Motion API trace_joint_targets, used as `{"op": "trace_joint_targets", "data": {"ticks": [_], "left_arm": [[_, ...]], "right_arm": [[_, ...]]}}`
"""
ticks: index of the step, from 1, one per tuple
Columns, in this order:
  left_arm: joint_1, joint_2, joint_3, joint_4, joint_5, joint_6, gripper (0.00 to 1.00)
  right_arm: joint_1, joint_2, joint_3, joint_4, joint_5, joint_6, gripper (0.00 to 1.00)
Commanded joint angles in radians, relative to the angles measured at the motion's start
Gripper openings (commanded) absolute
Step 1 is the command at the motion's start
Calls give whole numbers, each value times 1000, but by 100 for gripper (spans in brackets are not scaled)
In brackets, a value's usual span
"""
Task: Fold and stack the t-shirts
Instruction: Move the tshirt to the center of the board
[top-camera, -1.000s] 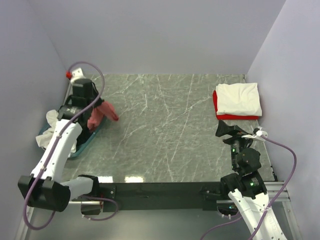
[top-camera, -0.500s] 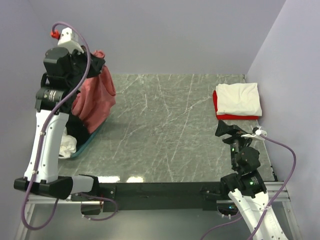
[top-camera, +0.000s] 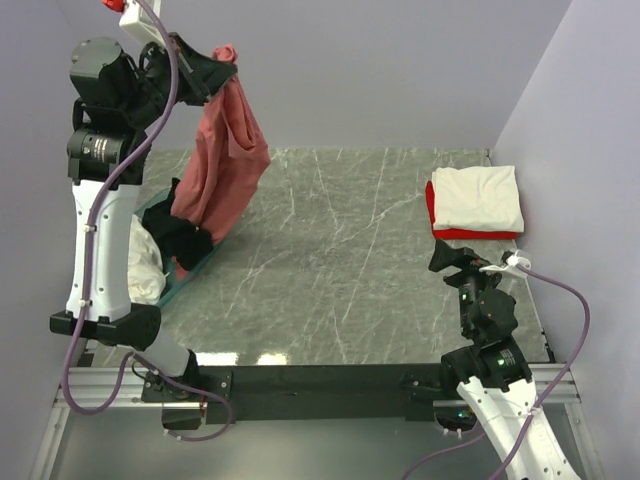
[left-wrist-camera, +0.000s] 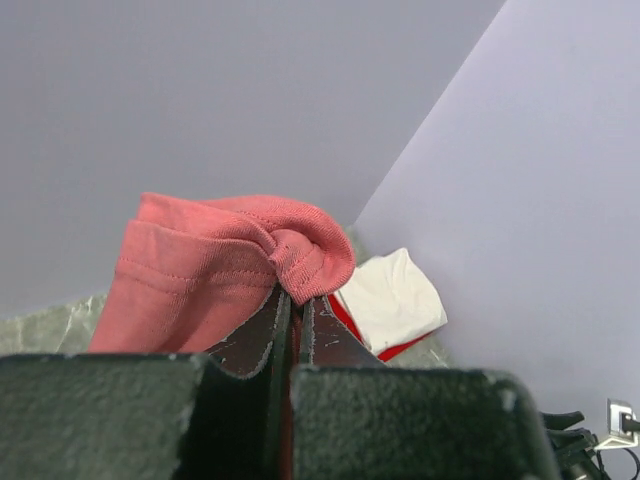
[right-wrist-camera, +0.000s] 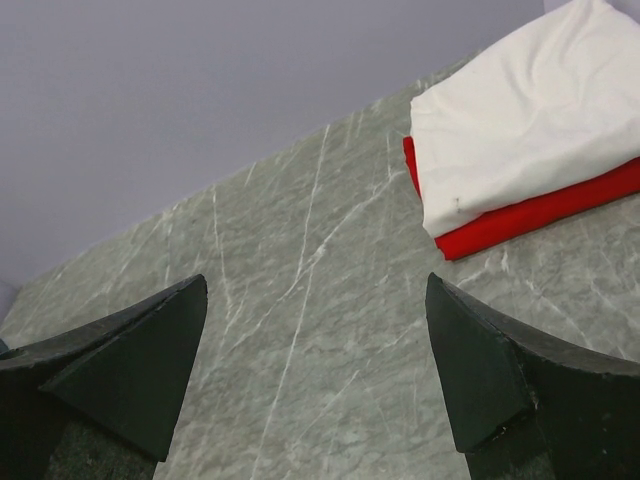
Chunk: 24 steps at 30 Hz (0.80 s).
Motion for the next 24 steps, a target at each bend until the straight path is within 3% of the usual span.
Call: {"op": "trace_joint_targets", "data": {"ticks": [1, 7, 15, 19, 24], "left_arm": [[-3, -13, 78, 141, 48, -5, 1], [27, -64, 55, 75, -89, 93, 1], [276, -118, 101, 43, -83, 101, 1], [303, -121, 106, 127, -13, 21, 1], [323, -110, 116, 362, 64, -131, 0]], "right_arm": [[3, 16, 23, 32, 14, 7, 95], [0, 24, 22, 35, 12, 4, 96], [2, 39, 23, 40, 8, 4, 96], [1, 42, 22, 44, 8, 4, 95], [1, 48, 23, 41, 5, 4, 95]]}}
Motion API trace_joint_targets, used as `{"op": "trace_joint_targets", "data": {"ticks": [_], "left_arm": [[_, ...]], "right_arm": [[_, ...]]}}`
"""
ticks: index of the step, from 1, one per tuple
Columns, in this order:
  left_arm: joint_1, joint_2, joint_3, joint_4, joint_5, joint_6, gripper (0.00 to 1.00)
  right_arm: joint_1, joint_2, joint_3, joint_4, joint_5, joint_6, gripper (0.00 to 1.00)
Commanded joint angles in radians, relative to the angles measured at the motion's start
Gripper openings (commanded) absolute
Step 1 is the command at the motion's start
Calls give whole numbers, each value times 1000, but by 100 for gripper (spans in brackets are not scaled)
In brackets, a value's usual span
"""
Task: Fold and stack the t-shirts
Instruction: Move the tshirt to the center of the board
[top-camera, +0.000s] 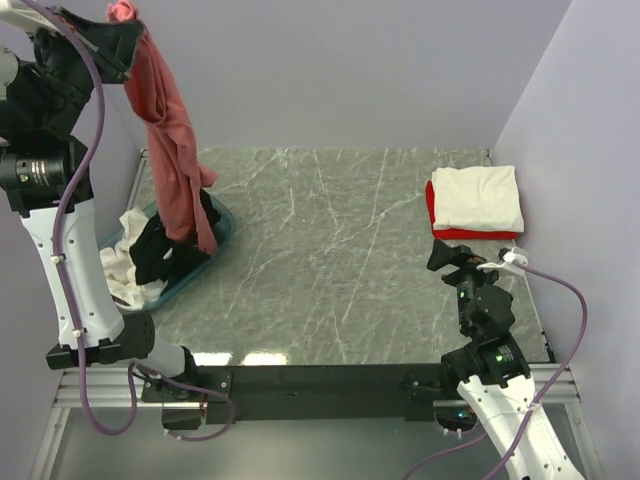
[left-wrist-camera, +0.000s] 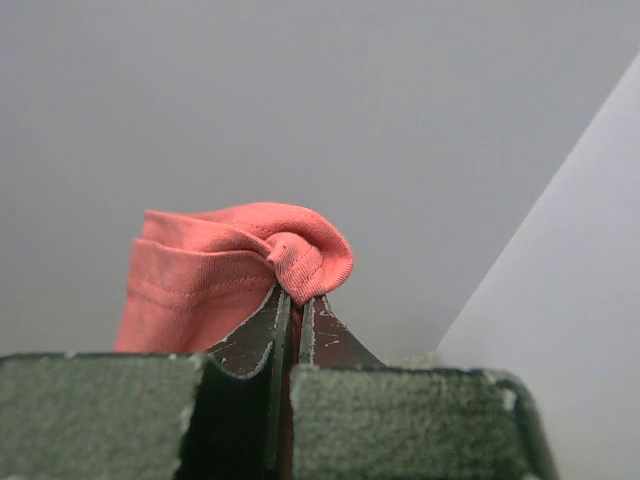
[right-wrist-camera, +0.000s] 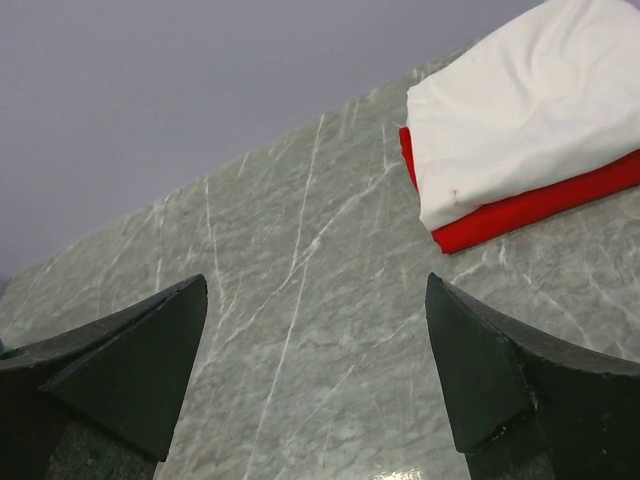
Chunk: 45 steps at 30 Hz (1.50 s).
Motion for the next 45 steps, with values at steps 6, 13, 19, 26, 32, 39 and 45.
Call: {"op": "trace_joint_targets", "data": {"ticks": [6, 13, 19, 26, 32, 39, 45], "left_arm": [[38, 28, 125, 477, 68, -300, 1], [41, 10, 24, 748, 71, -470, 0], [23, 58, -36, 971, 189, -657, 1], [-273, 134, 55, 639, 105, -299, 1], [-491, 163, -5, 530, -30, -116, 1], [-545, 192, -110, 527, -22, -95, 1], [-542, -32, -598, 488, -410, 5, 68]], "right_arm": [[1, 22, 20, 39, 1, 4, 95], [1, 30, 22, 39, -2, 4, 95], [1, 27, 22, 39, -2, 3, 95], [1, 31, 20, 39, -7, 4, 95], [1, 33, 19, 41, -5, 6, 95], [2, 30, 17, 36, -10, 7, 95], [3, 59, 22, 52, -88, -29, 92]]}}
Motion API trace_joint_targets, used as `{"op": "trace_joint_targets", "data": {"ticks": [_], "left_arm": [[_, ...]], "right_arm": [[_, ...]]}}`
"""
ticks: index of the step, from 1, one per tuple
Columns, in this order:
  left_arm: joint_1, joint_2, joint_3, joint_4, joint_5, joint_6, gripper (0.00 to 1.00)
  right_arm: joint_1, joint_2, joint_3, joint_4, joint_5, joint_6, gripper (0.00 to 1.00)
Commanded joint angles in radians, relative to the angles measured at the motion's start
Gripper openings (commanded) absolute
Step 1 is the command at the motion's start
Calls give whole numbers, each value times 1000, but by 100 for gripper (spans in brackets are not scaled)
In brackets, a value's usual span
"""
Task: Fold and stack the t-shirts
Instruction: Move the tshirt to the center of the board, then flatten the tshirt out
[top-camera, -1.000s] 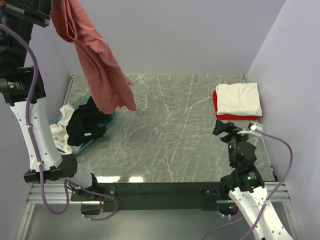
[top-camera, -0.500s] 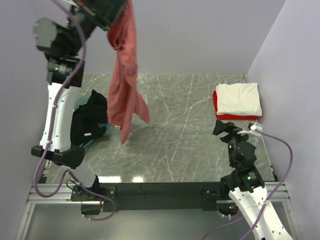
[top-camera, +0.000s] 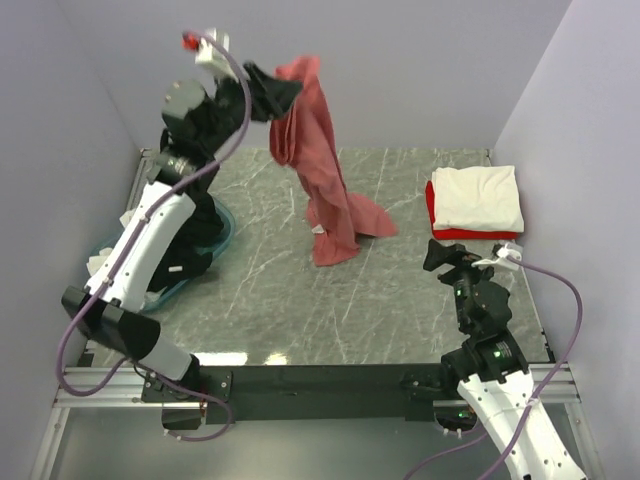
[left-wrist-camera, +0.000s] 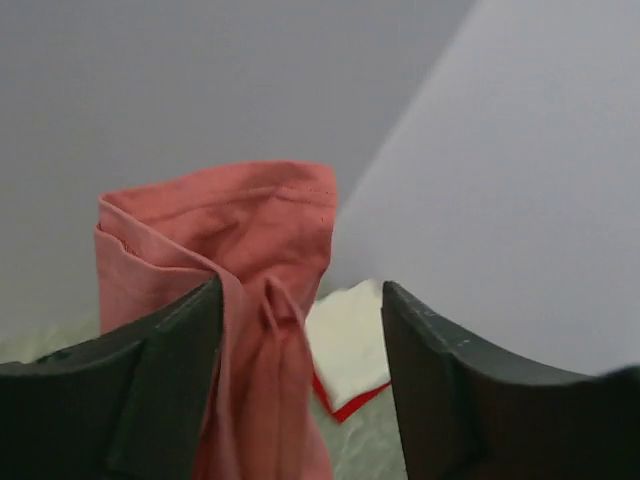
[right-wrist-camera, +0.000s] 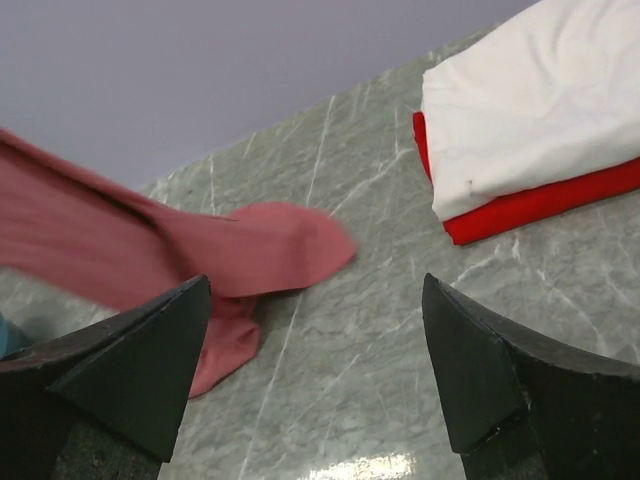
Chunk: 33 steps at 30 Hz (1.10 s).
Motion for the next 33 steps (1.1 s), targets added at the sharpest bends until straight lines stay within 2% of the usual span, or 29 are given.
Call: {"op": "trace_joint_targets", "data": {"ticks": [1, 3, 7, 8, 11, 14, 19, 24, 33], "left_arm": [[1, -149, -220, -58, -386, 74, 71], [1, -218, -389, -130, -579, 79, 77], [2, -324, -644, -166, -711, 59, 87], [1, -368, -732, -162, -721, 53, 90], [-8, -441, -868, -132, -715, 47, 89], [-37, -462, -931, -109, -689, 57, 88], [-100, -404, -957, -62, -637, 53, 88], [-177, -236, -902, -2, -617, 62, 89], [-196, 120, -617, -17, -577, 73, 90]], "right_arm": [[3, 72, 26, 51, -64, -33, 92], [3, 193, 61, 39, -98, -36, 91], [6, 423, 127, 24, -161, -22, 90], [6, 460, 138, 27, -167, -16, 89], [15, 572, 170, 40, -181, 12, 89], [14, 652, 209, 59, -179, 42, 89], [12, 862, 367, 12, -150, 70, 91], [-6, 1112, 581, -71, -95, 67, 93], [-97, 1535, 934, -180, -171, 59, 91]]}}
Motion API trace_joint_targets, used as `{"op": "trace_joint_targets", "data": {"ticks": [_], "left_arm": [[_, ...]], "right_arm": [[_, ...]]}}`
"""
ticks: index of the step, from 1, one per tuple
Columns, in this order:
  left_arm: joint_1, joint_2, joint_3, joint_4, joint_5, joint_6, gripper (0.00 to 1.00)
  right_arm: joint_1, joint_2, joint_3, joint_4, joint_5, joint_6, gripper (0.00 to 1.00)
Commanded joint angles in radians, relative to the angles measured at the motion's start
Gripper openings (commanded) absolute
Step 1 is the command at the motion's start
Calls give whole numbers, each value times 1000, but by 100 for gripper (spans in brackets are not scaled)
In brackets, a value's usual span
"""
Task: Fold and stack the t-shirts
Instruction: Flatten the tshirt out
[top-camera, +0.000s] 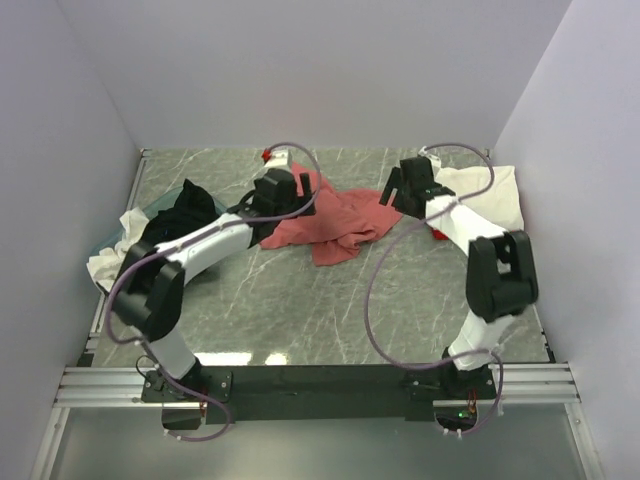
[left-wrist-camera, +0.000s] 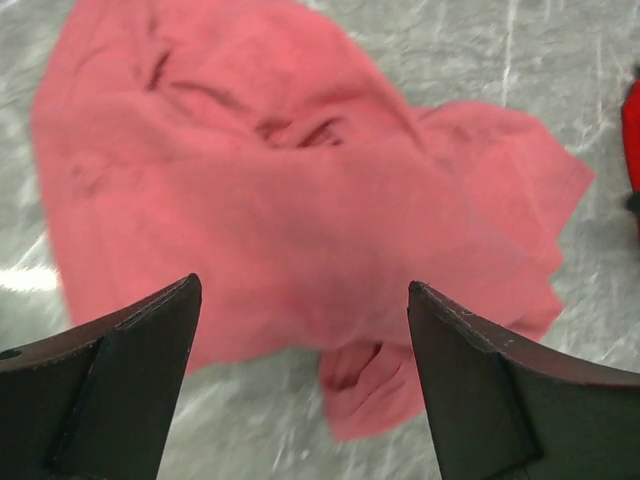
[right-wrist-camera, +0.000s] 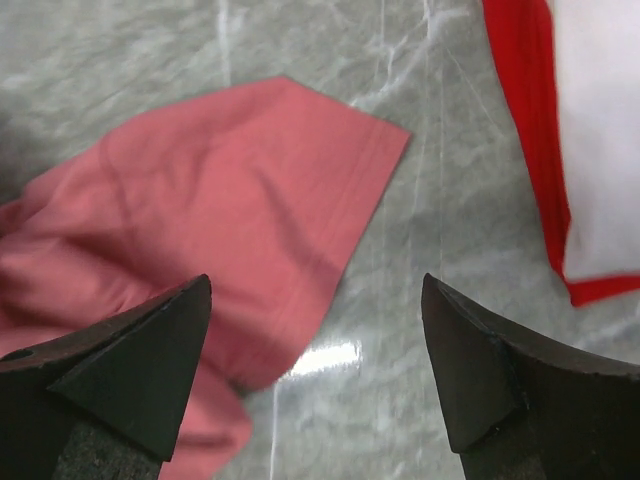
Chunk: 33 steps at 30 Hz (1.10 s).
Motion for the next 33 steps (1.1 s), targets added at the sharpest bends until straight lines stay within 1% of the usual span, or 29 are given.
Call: {"op": "trace_joint_targets", "data": {"ticks": [1, 2, 3, 5, 10, 14, 18, 21, 22, 23, 25, 26, 27, 28, 29, 30, 31, 32, 33], "left_arm": [[-4, 87, 134, 45, 45, 23, 90], [-4, 106, 151, 45, 54, 21, 90], [-4, 126, 166, 45, 68, 20, 90], [-6, 174, 201, 49, 105, 15, 90], [-17, 275, 286, 45, 157, 1, 90], [-43, 323, 310, 45, 169, 3, 91], [-46, 353, 310, 17, 171, -8, 90], [-46, 370, 301, 14, 185, -8, 88], [-46, 378, 294, 16, 189, -8, 86], [-46, 381, 289, 16, 189, -8, 80], [-46, 390, 281, 14, 192, -5, 72], [-46, 393, 278, 14, 195, -3, 66], [-46, 396, 277, 14, 197, -2, 63], [-46, 399, 269, 16, 200, 1, 60], [-46, 398, 264, 19, 205, 3, 51], [-46, 398, 260, 22, 206, 4, 47], [-46, 393, 248, 23, 206, 4, 42], [-46, 392, 241, 28, 206, 6, 34], [-46, 389, 234, 29, 206, 7, 31]], "right_arm": [[-18, 120, 139, -89, -14, -2, 91], [-23, 149, 193, -101, -11, -4, 91], [-28, 196, 218, -118, -14, -7, 91], [-41, 235, 265, -131, -26, -4, 91], [-60, 324, 347, -172, -28, 5, 91], [-71, 353, 382, -164, -29, 13, 90], [-69, 413, 436, -203, -31, 13, 88], [-69, 425, 434, -195, -35, 18, 85], [-69, 427, 436, -198, -34, 21, 80], [-69, 427, 436, -198, -31, 22, 80], [-69, 431, 439, -204, -29, 22, 78], [-69, 433, 445, -210, -31, 22, 77], [-69, 439, 448, -220, -31, 16, 75], [-69, 442, 451, -224, -32, 13, 69], [-68, 448, 459, -229, -32, 10, 67], [-69, 456, 463, -240, -35, 4, 63], [-69, 462, 469, -246, -37, 2, 57], [-69, 468, 478, -252, -37, -1, 52], [-69, 476, 482, -259, -37, -4, 48]]}}
